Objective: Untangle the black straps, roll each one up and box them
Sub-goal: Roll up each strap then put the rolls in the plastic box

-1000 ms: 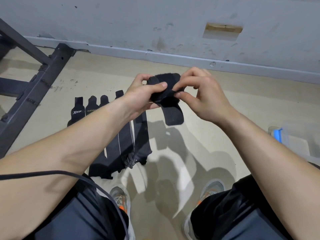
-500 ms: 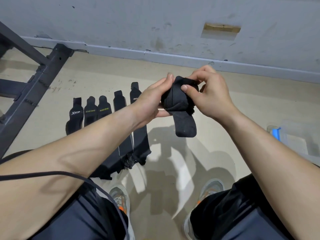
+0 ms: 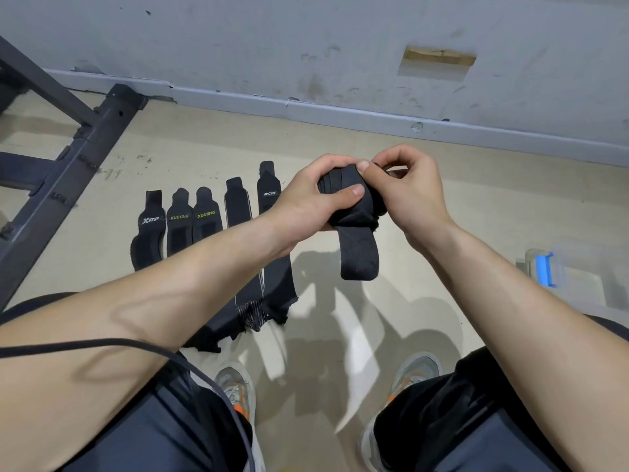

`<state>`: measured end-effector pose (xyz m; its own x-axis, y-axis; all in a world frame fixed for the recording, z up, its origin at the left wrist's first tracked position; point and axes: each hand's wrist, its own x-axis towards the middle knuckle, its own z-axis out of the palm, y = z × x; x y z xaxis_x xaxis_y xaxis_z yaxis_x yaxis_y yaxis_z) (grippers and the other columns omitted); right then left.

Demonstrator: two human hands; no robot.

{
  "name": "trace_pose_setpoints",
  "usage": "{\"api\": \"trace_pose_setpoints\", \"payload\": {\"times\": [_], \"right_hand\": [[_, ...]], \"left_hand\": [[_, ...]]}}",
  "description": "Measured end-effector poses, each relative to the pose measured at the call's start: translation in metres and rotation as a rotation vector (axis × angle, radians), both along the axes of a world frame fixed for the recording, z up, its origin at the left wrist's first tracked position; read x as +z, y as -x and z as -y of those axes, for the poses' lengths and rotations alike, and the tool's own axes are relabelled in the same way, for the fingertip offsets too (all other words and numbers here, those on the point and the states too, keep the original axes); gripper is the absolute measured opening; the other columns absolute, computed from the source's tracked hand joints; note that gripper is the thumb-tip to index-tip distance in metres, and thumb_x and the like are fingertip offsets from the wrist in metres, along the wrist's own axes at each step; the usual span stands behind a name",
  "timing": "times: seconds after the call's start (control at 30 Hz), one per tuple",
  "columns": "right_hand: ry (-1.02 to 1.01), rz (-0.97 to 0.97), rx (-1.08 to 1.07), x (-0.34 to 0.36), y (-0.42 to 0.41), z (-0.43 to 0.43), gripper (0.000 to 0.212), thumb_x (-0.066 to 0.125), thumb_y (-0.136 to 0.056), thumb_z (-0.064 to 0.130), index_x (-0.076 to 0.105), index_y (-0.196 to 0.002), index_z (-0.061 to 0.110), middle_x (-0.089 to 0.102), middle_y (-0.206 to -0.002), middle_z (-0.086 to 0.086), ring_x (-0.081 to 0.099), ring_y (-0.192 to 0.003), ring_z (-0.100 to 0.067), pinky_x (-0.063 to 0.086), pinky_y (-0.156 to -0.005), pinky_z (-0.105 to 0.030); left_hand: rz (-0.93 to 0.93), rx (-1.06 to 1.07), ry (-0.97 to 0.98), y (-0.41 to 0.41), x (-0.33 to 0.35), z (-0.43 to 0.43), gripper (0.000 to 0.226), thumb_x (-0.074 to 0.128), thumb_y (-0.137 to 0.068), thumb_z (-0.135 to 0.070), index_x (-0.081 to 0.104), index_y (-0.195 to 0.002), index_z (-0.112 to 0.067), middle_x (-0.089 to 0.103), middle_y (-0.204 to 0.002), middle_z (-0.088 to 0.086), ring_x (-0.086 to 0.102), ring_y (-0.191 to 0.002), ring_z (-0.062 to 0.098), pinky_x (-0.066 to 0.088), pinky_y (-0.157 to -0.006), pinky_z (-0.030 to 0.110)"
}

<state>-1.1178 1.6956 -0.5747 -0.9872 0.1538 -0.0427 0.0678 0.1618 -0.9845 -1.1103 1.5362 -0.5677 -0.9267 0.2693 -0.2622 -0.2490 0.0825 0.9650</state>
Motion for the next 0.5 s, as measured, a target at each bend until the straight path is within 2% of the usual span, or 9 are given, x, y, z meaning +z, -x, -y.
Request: {"api": "trace_pose_setpoints", "payload": {"times": [0.17,0.23,0.3,0.33,0.4,0.47,0.5], "right_hand": [[0.057,0.085,-0.021,-0.003,0.004,0.000,0.025,0.079,-0.085,0.015,0.056,-0.076,0.018,0.049,-0.069,0.002,0.049,-0.057,-0.013,0.040,-0.048,-0.025],[0.111,0.131,-0.011,-0.005,0.006,-0.001,0.026,0.078,-0.086,0.013,0.055,-0.077,0.017,0.045,-0.065,0.003,0.045,-0.052,-0.010,0.038,-0.046,-0.023],[0.109,0.154,0.000,-0.007,0.008,-0.003,0.022,0.079,-0.086,0.016,0.057,-0.083,0.018,0.047,-0.066,0.004,0.047,-0.054,-0.009,0.040,-0.051,-0.024],[0.059,0.140,0.002,-0.007,0.009,-0.004,0.019,0.078,-0.087,0.020,0.059,-0.089,0.019,0.050,-0.069,0.005,0.050,-0.057,-0.010,0.043,-0.054,-0.025],[-0.181,0.033,0.001,-0.006,0.008,-0.006,0.015,0.070,-0.092,0.027,0.061,-0.104,0.025,0.058,-0.084,0.005,0.057,-0.068,-0.011,0.049,-0.065,-0.027],[-0.433,-0.162,0.060,-0.001,0.004,-0.007,0.019,0.058,-0.097,0.026,0.061,-0.115,0.027,0.058,-0.103,0.005,0.058,-0.085,-0.010,0.048,-0.079,-0.026],[-0.497,-0.240,0.123,0.002,0.001,-0.008,0.022,0.055,-0.096,0.023,0.063,-0.116,0.027,0.057,-0.108,0.006,0.056,-0.093,-0.011,0.044,-0.083,-0.024]], "left_hand": [[-0.068,-0.039,0.069,0.000,-0.004,0.002,0.037,0.072,-0.094,-0.011,0.061,-0.126,-0.023,0.066,-0.124,0.006,0.070,-0.110,0.025,0.060,-0.092,0.046],[-0.079,-0.042,0.078,0.000,-0.006,0.002,0.040,0.073,-0.093,-0.012,0.058,-0.128,-0.025,0.063,-0.121,0.005,0.069,-0.109,0.028,0.060,-0.091,0.047],[-0.081,-0.053,0.080,0.001,-0.007,0.004,0.042,0.072,-0.093,-0.010,0.056,-0.129,-0.026,0.061,-0.116,0.005,0.070,-0.106,0.028,0.062,-0.087,0.044],[-0.074,-0.060,0.073,0.002,-0.007,0.004,0.040,0.071,-0.094,-0.009,0.057,-0.128,-0.025,0.062,-0.114,0.004,0.071,-0.102,0.025,0.062,-0.083,0.042],[-0.035,-0.045,0.049,0.005,-0.007,0.006,0.035,0.070,-0.095,-0.011,0.060,-0.125,-0.026,0.065,-0.111,0.002,0.071,-0.095,0.019,0.062,-0.075,0.037],[0.035,0.029,0.020,0.011,-0.006,0.008,0.030,0.070,-0.095,-0.017,0.064,-0.121,-0.031,0.066,-0.111,-0.002,0.070,-0.094,0.018,0.060,-0.070,0.036],[0.078,0.082,-0.001,0.014,-0.005,0.010,0.029,0.070,-0.094,-0.020,0.065,-0.119,-0.033,0.066,-0.111,-0.003,0.070,-0.095,0.019,0.059,-0.070,0.037]]}}
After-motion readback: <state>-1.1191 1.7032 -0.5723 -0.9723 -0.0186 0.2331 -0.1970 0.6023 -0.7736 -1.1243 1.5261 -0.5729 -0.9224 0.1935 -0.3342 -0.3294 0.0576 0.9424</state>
